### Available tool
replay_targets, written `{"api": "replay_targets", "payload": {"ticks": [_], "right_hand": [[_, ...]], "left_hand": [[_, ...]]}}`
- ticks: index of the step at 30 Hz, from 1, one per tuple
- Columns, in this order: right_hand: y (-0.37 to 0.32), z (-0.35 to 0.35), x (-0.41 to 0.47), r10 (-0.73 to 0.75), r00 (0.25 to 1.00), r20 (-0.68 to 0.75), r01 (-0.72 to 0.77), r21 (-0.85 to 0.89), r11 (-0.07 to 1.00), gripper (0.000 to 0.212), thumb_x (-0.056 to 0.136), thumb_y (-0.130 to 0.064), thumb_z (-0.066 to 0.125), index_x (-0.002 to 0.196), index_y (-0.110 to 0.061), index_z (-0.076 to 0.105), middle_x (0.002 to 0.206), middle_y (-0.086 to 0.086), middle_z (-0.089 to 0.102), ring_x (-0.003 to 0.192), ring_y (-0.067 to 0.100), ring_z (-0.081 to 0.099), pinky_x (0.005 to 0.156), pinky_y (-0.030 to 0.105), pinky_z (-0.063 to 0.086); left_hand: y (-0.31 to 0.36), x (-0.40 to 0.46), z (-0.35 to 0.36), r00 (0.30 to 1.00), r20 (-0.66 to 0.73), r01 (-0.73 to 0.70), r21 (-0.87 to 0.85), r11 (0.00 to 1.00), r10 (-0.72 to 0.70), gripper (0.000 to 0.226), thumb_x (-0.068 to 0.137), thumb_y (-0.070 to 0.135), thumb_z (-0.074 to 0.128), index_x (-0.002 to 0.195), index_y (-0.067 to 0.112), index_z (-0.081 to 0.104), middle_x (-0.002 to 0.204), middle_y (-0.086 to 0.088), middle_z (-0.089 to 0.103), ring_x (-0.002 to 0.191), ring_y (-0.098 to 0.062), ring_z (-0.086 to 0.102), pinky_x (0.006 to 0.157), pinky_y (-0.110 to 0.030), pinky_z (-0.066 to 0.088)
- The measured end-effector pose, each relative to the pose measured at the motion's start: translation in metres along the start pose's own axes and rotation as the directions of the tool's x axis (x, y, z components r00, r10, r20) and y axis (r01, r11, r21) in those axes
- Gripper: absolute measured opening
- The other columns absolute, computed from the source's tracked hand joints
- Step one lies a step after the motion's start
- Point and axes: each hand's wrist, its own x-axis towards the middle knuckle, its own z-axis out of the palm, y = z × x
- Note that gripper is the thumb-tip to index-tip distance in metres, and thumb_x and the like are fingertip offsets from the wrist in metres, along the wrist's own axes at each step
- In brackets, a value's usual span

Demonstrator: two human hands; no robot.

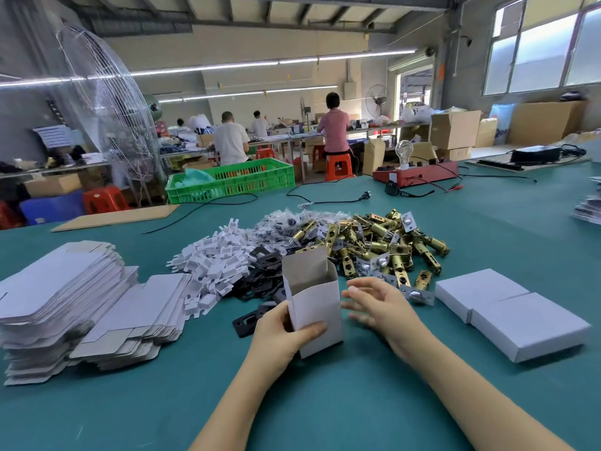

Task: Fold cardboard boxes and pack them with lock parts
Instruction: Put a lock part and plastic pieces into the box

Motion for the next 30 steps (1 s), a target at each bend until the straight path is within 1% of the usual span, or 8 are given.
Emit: {"api": "replay_targets", "payload": {"ticks": [3,6,10,15,17,21,26,30], "right_hand": [[-0.015,-0.015,0.019,-0.056,0.967,-0.247,0.042,-0.063,0.997,0.010,0.090,-0.010,0.064,0.098,-0.007,0.061,0.092,0.010,0.066,0.080,0.019,0.064,0.072,0.030,0.054],[-0.031,-0.029,0.048,-0.281,0.872,-0.402,0.089,-0.433,0.897,0.007,0.088,-0.011,0.063,0.095,-0.010,0.060,0.081,-0.003,0.062,0.072,0.011,0.058,0.067,0.026,0.048],[-0.042,-0.034,0.085,-0.436,0.884,-0.166,0.091,-0.856,0.509,0.015,0.089,-0.016,0.061,0.103,-0.011,0.058,0.091,0.000,0.062,0.079,0.015,0.057,0.068,0.028,0.045],[-0.033,-0.022,0.108,-0.132,0.991,0.020,0.017,-1.000,-0.026,0.040,0.090,-0.037,0.058,0.118,-0.011,0.046,0.119,0.012,0.055,0.109,0.031,0.052,0.086,0.040,0.043],[-0.025,-0.018,0.108,-0.170,0.985,-0.017,-0.032,-0.996,-0.087,0.030,0.092,-0.037,0.055,0.106,-0.011,0.046,0.115,0.011,0.057,0.110,0.032,0.052,0.090,0.043,0.040],[-0.019,-0.012,0.105,-0.276,0.957,-0.086,-0.096,-0.995,-0.022,0.010,0.093,-0.022,0.050,0.095,-0.013,0.045,0.107,0.007,0.060,0.108,0.030,0.053,0.100,0.046,0.033],[-0.025,-0.013,0.086,-0.307,0.909,-0.282,-0.075,-0.835,0.546,0.031,0.093,-0.025,0.056,0.122,-0.014,0.055,0.109,0.005,0.063,0.106,0.029,0.056,0.097,0.045,0.040],[-0.050,-0.016,0.060,-0.056,0.911,-0.409,0.023,-0.085,0.996,0.031,0.091,-0.016,0.063,0.121,-0.008,0.061,0.102,0.006,0.067,0.081,0.017,0.058,0.067,0.031,0.050]], "left_hand": [[0.001,0.000,-0.001,1.000,0.006,0.014,-0.014,1.000,-0.014,0.035,0.075,0.009,0.083,0.102,0.029,0.070,0.096,0.011,0.076,0.090,-0.007,0.071,0.078,-0.024,0.057],[0.000,0.002,-0.002,1.000,0.014,0.014,-0.049,0.999,-0.013,0.036,0.075,0.008,0.083,0.103,0.026,0.070,0.097,0.009,0.076,0.092,-0.009,0.071,0.080,-0.025,0.058],[-0.002,0.004,-0.002,1.000,0.025,0.019,-0.088,0.996,-0.017,0.036,0.074,0.008,0.083,0.103,0.024,0.070,0.097,0.008,0.076,0.091,-0.010,0.072,0.073,-0.020,0.056],[-0.004,0.006,-0.004,0.999,0.037,0.015,-0.085,0.996,-0.012,0.038,0.075,0.013,0.084,0.107,0.026,0.070,0.100,0.008,0.076,0.094,-0.009,0.071,0.077,-0.022,0.056],[-0.004,0.006,-0.004,0.999,0.043,0.012,-0.097,0.995,-0.008,0.039,0.075,0.012,0.084,0.108,0.026,0.070,0.101,0.008,0.076,0.094,-0.009,0.071,0.077,-0.020,0.055],[-0.004,0.006,-0.004,0.999,0.051,0.022,-0.136,0.991,-0.015,0.039,0.075,0.011,0.084,0.109,0.023,0.069,0.101,0.007,0.076,0.094,-0.010,0.071,0.073,-0.018,0.054],[-0.003,0.006,-0.005,0.998,0.055,0.025,-0.142,0.990,-0.018,0.039,0.076,0.013,0.083,0.110,0.026,0.068,0.102,0.011,0.075,0.094,-0.007,0.070,0.072,-0.017,0.054],[-0.002,0.005,-0.006,0.998,0.059,0.030,-0.146,0.989,-0.022,0.038,0.076,0.014,0.083,0.109,0.026,0.068,0.100,0.013,0.075,0.091,-0.004,0.070,0.069,-0.014,0.053]]}}
